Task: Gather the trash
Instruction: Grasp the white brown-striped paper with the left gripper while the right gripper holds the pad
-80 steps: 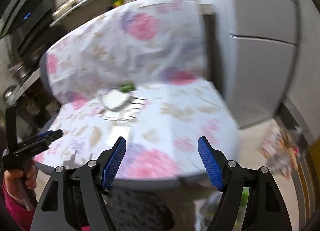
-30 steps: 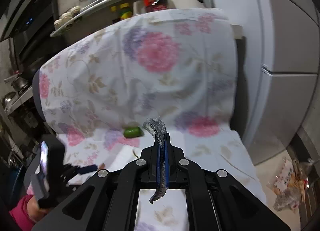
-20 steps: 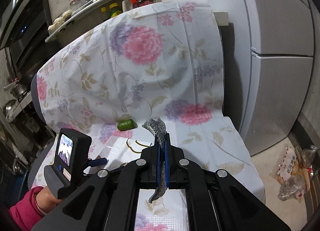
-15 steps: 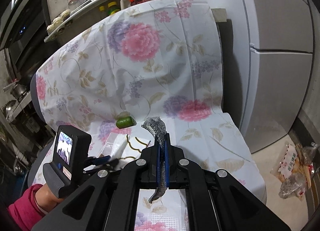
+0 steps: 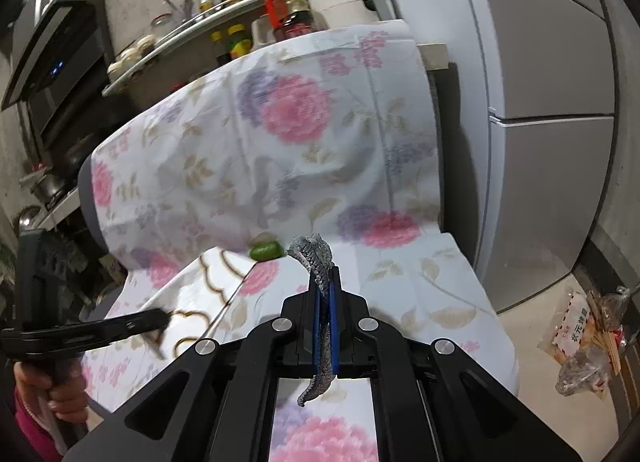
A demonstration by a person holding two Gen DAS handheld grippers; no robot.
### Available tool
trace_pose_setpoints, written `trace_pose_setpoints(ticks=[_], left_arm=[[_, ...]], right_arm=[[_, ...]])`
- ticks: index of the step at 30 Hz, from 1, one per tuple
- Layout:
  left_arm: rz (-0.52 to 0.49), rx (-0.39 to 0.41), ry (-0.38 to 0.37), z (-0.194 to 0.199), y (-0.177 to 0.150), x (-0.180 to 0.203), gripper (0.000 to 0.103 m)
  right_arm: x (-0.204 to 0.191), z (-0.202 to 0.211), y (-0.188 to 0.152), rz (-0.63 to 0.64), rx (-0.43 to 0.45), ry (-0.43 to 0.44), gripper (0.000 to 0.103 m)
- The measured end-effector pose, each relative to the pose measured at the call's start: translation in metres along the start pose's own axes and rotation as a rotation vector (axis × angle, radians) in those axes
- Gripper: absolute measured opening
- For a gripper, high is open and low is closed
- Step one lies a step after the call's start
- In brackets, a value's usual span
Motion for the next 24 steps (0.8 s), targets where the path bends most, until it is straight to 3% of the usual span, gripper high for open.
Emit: trace_pose_setpoints(ticks=[2, 3, 4, 5, 7, 8, 12, 15, 19, 24], left_arm=[[0.053, -0.014, 0.038, 0.006, -0.022, -0.027, 0.001], [0.081, -0.025, 0.098, 0.008, -0.034, -0.047, 0.006], [0.117, -0.034, 0.17, 0.012, -0.044, -0.068, 0.012], [0.145, -0.037, 0.231, 0.011, -0.048, -0.086, 0.026], [0.19, -0.015, 0.357, 0.021, -0.059, -0.118, 0.037], [0.197, -0.008, 0.369, 0.025, -0.061, -0.124, 0.045], [0.174, 0.04, 0.362, 0.041, -0.061, -0.124, 0.059], [0.113, 0.053, 0.387, 0.043, -0.058, -0.116, 0.06], [0.007, -0.002, 0.429, 0.021, -0.065, -0.107, 0.07], [-0.056, -0.049, 0.571, 0.002, -0.07, -0.117, 0.076]], right_arm=[[-0.007, 0.001, -0.007, 0.012, -0.012, 0.001, 0.004], [-0.012, 0.001, -0.011, 0.017, -0.021, 0.004, 0.004], [-0.016, 0.0, -0.014, 0.021, -0.028, 0.005, 0.004], [-0.02, 0.0, -0.016, 0.028, -0.032, 0.005, 0.004], [-0.029, 0.001, -0.02, 0.045, -0.04, 0.008, 0.004], [-0.034, 0.003, -0.021, 0.052, -0.041, 0.01, 0.005], [-0.045, 0.009, -0.022, 0.072, -0.029, 0.006, 0.005], [-0.049, 0.011, -0.024, 0.083, -0.029, 0.0, 0.005], [-0.052, 0.007, -0.029, 0.09, -0.048, -0.001, 0.005], [-0.05, 0.004, -0.031, 0.094, -0.057, -0.006, 0.005]])
Point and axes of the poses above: each gripper's, at about its wrist camera, not at the fingertips, and z roughly against the way its jaws point, x to its right, y to its top, the point moved 7 cm from there along -z, roughly the way its jaws point, and after that the axes turned 1 degree about -z, right-handed, at the moved point
